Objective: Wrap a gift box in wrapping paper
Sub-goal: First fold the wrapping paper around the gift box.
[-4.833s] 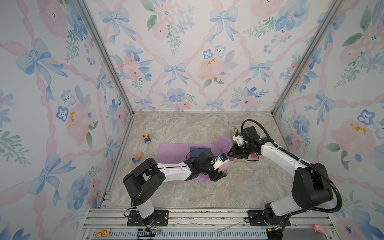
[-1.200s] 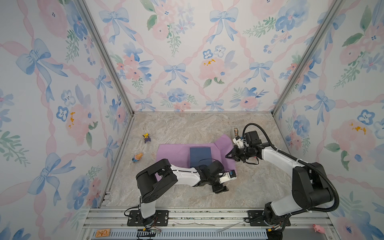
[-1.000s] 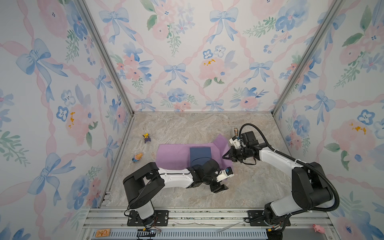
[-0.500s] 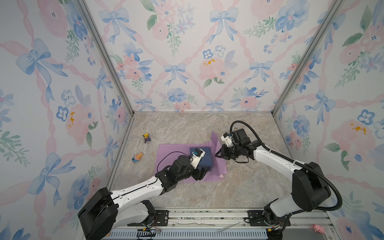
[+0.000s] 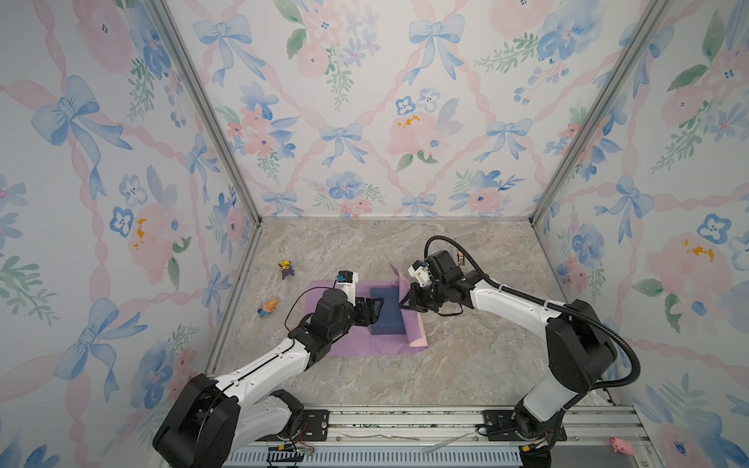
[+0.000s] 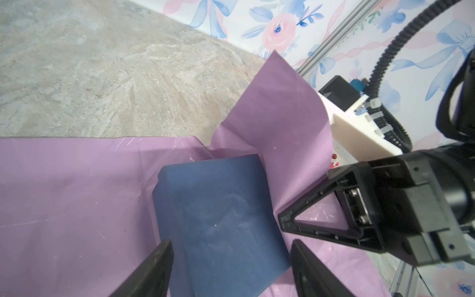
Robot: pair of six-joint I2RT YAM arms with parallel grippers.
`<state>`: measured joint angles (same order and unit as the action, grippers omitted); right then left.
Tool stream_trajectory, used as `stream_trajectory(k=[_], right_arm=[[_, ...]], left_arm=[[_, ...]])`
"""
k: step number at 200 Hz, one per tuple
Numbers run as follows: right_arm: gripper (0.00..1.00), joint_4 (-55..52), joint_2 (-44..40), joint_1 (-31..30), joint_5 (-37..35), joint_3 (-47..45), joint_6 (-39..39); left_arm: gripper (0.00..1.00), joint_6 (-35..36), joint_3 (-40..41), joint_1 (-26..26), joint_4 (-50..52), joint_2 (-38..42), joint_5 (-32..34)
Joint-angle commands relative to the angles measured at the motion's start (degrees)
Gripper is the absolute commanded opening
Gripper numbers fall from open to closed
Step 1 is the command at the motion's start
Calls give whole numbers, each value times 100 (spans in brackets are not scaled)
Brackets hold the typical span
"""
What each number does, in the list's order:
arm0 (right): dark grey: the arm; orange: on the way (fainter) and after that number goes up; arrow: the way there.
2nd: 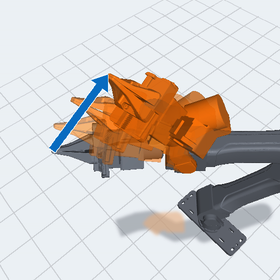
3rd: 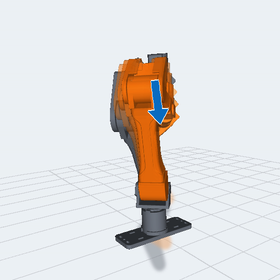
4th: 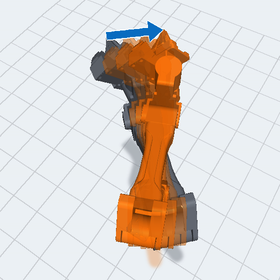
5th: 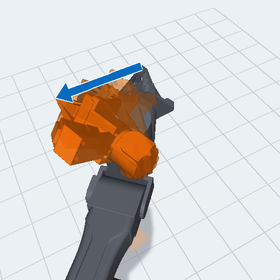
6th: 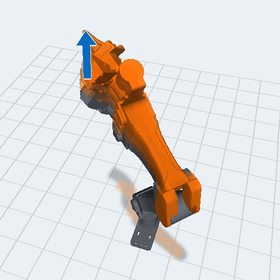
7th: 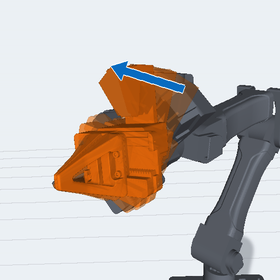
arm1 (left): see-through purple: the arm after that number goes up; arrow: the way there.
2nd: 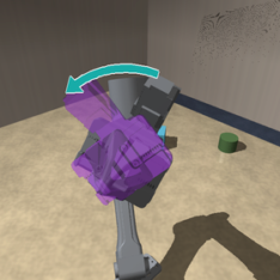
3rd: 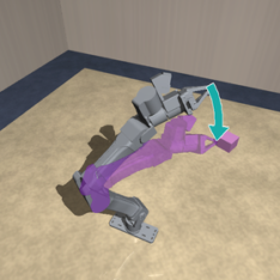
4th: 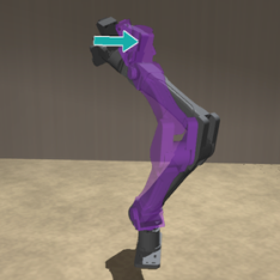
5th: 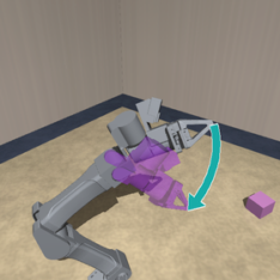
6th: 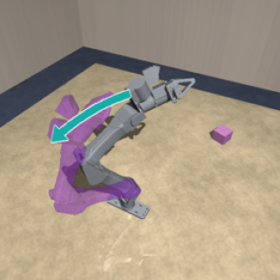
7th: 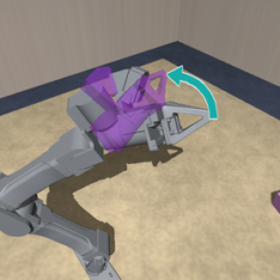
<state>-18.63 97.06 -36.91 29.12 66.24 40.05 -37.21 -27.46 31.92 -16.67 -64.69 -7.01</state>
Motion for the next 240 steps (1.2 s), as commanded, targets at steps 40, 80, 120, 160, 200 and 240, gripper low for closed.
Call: stream_trajectory(k=[40,80,120,160,200,240], right_arm=[[44,570,384,-205,199,132,364],[55,1114,437,-239,414,-47,682],[67,1206,428,-278,393,-110,723],[61,1270,433,-298,375,-160,742],[56,835,211,-317,142,59,438],[64,-388,-598,-128,-866,101,-153]], left_arm=[[76,-647,145,-466,-656,17,-684],[76,-858,129,-643,-986,-228,-959],[76,-1033,76,-704,-1308,-631,-1189],[73,-965,74,-735,-1316,-805,-1078],[61,-881,103,-719,-1235,-1430,-1286],[44,-717,60,-703,-1226,-1705,-1375]])
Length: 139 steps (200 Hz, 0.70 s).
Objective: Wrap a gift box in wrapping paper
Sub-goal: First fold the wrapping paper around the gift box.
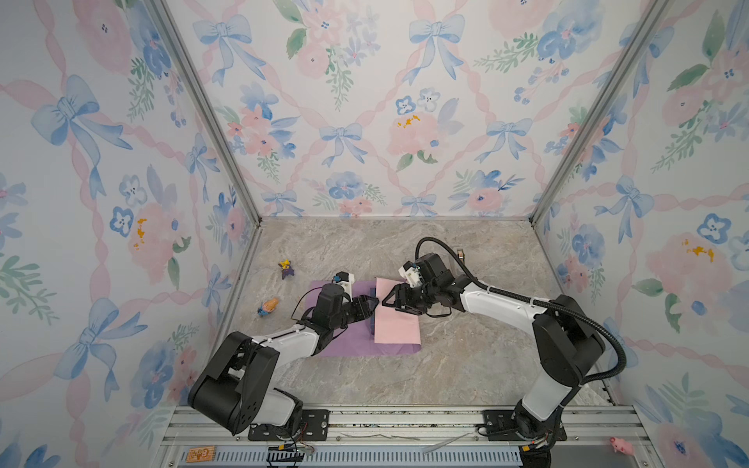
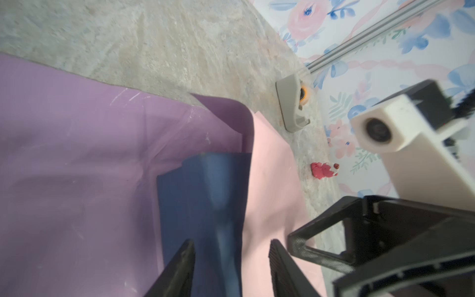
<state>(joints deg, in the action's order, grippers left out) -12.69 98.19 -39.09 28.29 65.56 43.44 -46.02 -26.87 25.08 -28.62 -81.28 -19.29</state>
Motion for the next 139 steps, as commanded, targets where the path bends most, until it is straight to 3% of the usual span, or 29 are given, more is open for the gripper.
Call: stream_trajectory(k=[1,35,93,139], right_arm=[[64,-1030,-726,97,-822,173,-506],[66,-2316,-739,242,-1904,309,-1010],[67,-2206,82,29,-1737,633,-1168],[67,-2357,305,-255,-2052,780,-1257]], left_arm=[[44,168,4,-20,-30,-42,-146],[39,251,35,-12,83,-63,-86],[40,244,53,32,126,22,-91],[57,133,-122,128,128,120,-194]])
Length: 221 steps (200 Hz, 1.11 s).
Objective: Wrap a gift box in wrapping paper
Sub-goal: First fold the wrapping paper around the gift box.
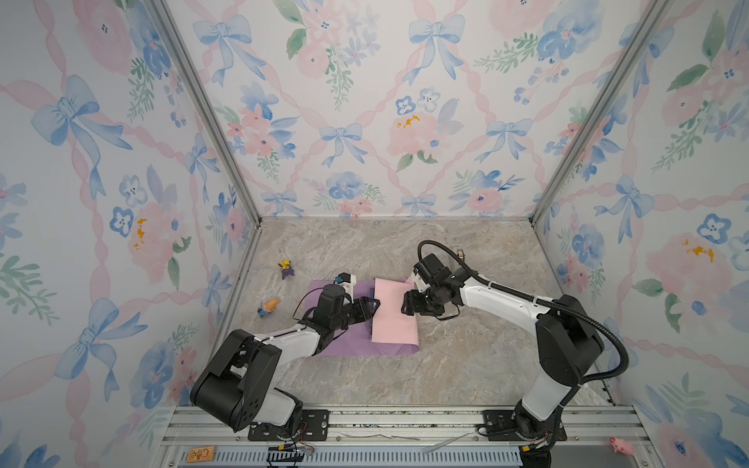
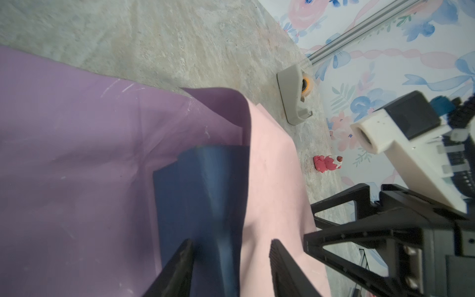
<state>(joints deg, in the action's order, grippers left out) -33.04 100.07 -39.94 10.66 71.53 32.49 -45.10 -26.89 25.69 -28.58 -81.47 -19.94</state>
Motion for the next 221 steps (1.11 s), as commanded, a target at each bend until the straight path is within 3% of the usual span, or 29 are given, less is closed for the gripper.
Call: stream_trajectory(k=[1,87,115,139,176,221], right_arm=[[67,-328,118,-171,-294,185,-167],[68,-243,76,-399,-538,247,-618],[70,-454,-136,-363,-672,232,-858],[73,-199,-690,35,-111,-159,-721],[76,532,-1100,834,909,-999,129],[75,683,-579,760,827,-1014,240]], left_arm=[[57,43,-121,67,120,140,-130],[54,184,-18,301,187,-360,266],[38,104,-17,415,212,-487,421],[34,38,-52,610,210,-509,612],[33,-232,-17,855,157,-384,876],[38,-525,185,1021,36,-28,1063]])
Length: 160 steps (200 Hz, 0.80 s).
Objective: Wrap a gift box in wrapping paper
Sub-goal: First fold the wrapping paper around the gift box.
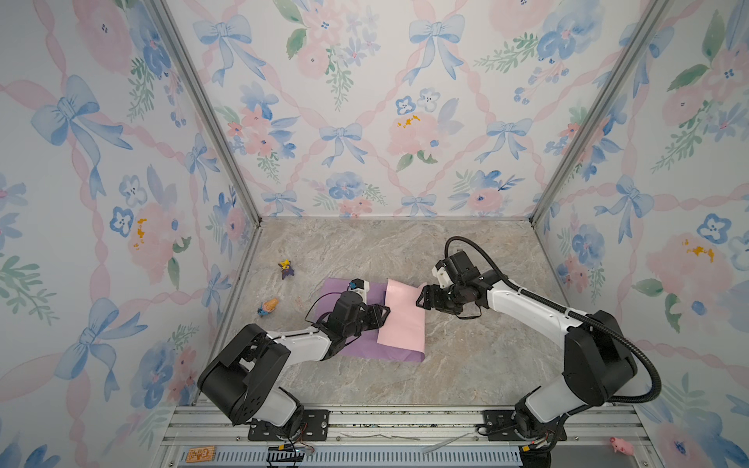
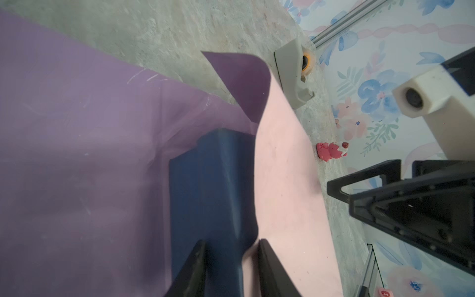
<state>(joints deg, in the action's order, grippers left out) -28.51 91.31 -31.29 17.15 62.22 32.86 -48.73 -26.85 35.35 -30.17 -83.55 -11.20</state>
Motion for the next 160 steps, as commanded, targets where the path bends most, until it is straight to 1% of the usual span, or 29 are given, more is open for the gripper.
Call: stream_trajectory(k=[1,8,17,39,59,71,83,96,127,140,144,147,160], right_arm=[[75,240,307,-106,172,-76,199],[75,241,319,-118,135,-49,175],[74,189,539,-176,22,20,70],[74,-166,709,-369,-395,224,-347],[74,-304,754,-492,-678,247,-690],[74,-337,749,-518,-774,234,-825],[74,-347,748,-536,-853,241,-949],[74,-356,739,-536,-906,258,-1071],[75,-234,589,-505,-843,299,-1119],[76,-87,396,-379,-484,248,-992],[76,-8,388,-324,-351,204,-907],[76,55,209,-277,-243,158,-839],[78,312,-79,-44,212,-42,-525]], left_arm=[[38,-163,180,57,196,185,184],[40,-171,179,51,196,212,172],[43,-163,158,51,193,243,158],[58,-155,2,1,196,300,85],[64,-154,-193,-59,198,248,-20],[65,-122,-282,-68,208,165,-66],[65,-102,-304,-72,231,51,-54],[61,-80,-296,-67,239,-91,-74],[46,-97,-129,-22,236,-375,27],[39,-164,-83,39,236,-393,149],[39,-198,-68,59,229,-392,199],[38,-220,-60,76,231,-384,233],[37,-300,-67,129,229,-373,368]])
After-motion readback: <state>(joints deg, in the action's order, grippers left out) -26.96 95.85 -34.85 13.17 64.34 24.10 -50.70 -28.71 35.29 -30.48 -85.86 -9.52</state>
